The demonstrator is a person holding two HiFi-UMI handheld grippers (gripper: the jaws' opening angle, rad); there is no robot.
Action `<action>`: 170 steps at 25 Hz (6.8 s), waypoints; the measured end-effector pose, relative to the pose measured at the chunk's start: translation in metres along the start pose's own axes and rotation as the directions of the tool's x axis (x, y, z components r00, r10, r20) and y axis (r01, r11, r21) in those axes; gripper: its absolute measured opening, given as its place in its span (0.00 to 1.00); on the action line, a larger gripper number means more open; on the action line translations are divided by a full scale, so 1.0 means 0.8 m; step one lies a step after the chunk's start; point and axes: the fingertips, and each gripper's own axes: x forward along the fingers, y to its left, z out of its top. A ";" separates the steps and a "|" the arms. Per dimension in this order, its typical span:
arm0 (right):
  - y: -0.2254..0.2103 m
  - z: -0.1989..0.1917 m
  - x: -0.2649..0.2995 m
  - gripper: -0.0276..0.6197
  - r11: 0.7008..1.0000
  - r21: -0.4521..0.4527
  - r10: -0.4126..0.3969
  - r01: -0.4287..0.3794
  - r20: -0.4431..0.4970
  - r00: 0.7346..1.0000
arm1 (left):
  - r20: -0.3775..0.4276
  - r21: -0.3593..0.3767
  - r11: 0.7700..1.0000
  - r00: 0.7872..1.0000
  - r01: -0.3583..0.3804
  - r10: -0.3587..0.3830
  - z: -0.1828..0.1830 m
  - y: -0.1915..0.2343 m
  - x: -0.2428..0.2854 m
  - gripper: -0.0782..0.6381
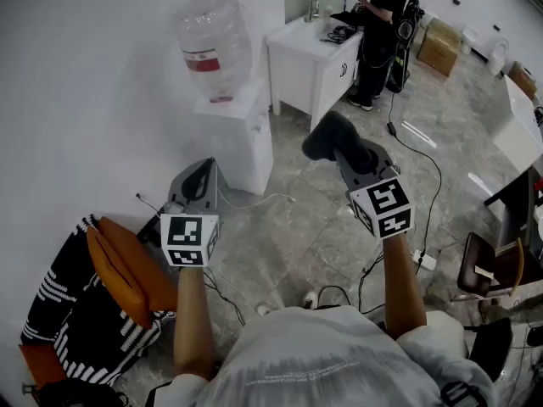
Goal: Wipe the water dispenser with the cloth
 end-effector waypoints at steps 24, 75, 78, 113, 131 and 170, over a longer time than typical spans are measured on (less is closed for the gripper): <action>-0.089 -0.077 0.088 0.14 0.998 -0.016 0.063 -0.063 -0.011 0.998 | -0.106 0.049 0.999 0.994 0.022 -0.017 -0.046 -0.044 0.106 0.13; -0.209 -0.379 0.774 0.15 0.956 0.167 0.293 -0.241 -0.489 0.822 | -0.447 -0.307 0.936 0.894 -0.175 0.021 -0.311 0.167 0.529 0.13; -0.206 -0.408 0.818 0.15 0.948 0.162 0.317 -0.272 -0.524 0.791 | -0.485 -0.325 0.918 0.873 -0.228 0.046 -0.327 0.175 0.540 0.13; 0.020 -0.393 0.755 0.15 0.835 0.077 0.521 -0.545 -0.427 0.739 | -0.549 -0.389 0.869 0.835 -0.305 0.047 -0.383 0.147 0.457 0.13; 0.106 -0.365 0.661 0.15 0.798 0.157 0.597 -0.582 -0.344 0.725 | -0.533 -0.354 0.904 0.846 -0.240 0.015 -0.364 0.114 0.386 0.13; -0.014 -0.945 0.917 0.15 0.928 0.070 0.370 -0.366 -0.298 0.880 | -0.487 -0.321 0.895 0.864 -0.309 0.123 -0.976 -0.082 0.571 0.13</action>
